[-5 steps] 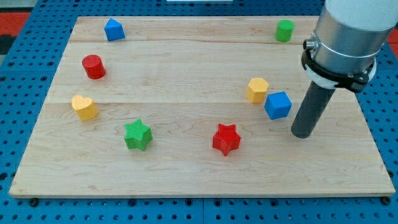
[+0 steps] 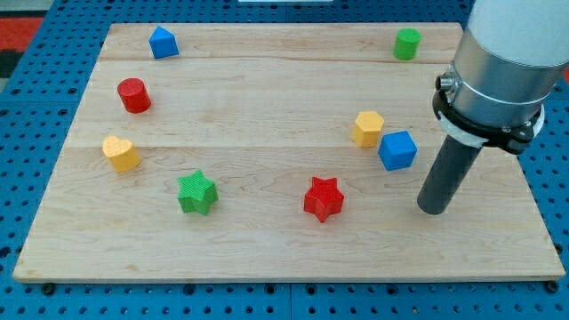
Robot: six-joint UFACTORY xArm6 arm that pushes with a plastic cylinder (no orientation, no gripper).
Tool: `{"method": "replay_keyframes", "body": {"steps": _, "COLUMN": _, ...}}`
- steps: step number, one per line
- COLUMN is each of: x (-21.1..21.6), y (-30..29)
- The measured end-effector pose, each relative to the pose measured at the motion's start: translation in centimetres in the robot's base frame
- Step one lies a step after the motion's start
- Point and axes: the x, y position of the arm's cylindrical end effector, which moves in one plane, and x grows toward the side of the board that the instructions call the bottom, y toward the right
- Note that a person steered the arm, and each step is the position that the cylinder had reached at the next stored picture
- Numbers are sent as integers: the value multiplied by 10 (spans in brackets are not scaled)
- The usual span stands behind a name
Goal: Move your arm towards the green circle
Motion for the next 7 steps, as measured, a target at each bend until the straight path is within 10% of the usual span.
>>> {"method": "replay_keyframes", "body": {"steps": 4, "x": 70, "y": 125}}
{"method": "replay_keyframes", "body": {"steps": 7, "x": -58, "y": 121}}
